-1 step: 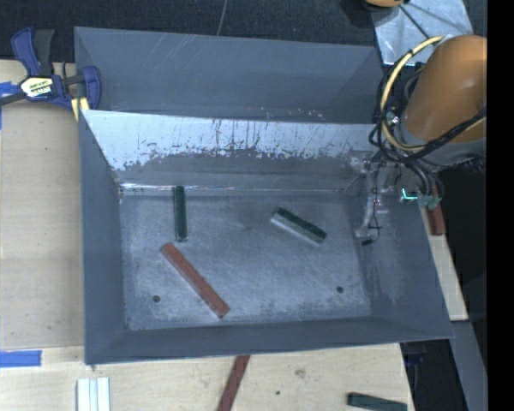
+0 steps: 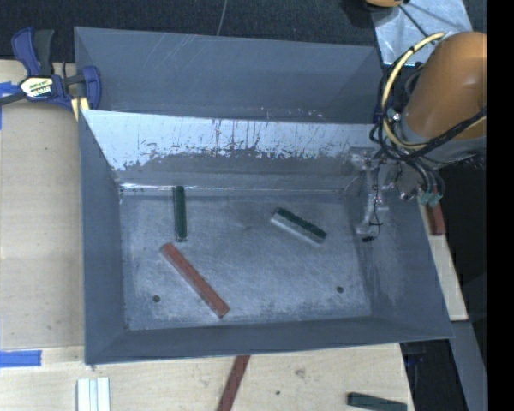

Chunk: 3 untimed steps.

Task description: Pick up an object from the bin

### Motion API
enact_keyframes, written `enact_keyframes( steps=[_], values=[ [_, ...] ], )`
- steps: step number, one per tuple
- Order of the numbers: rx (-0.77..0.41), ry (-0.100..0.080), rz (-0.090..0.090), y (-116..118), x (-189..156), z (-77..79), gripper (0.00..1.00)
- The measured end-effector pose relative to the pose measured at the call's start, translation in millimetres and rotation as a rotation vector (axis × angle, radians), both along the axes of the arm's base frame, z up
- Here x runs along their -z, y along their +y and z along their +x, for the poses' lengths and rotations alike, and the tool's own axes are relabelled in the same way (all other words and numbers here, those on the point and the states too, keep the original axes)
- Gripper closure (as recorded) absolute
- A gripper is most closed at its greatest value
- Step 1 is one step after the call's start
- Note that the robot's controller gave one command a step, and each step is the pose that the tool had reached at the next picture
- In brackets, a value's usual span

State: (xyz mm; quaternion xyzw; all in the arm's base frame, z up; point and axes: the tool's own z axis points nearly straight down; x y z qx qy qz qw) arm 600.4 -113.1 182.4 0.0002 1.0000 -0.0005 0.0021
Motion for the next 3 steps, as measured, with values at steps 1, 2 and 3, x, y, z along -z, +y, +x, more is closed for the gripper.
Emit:
enact_keyframes(
  steps=[1, 2, 3],
  values=[
    [0.016, -0.004, 0.000, 34.9, 76.6, 20.5, 0.00],
    [0.070, 0.005, 0.002, 52.9, 92.3, 18.9, 0.00],
    [0.240, 0.002, 0.002, 66.1, 75.7, 1.4, 0.00]
  ],
)
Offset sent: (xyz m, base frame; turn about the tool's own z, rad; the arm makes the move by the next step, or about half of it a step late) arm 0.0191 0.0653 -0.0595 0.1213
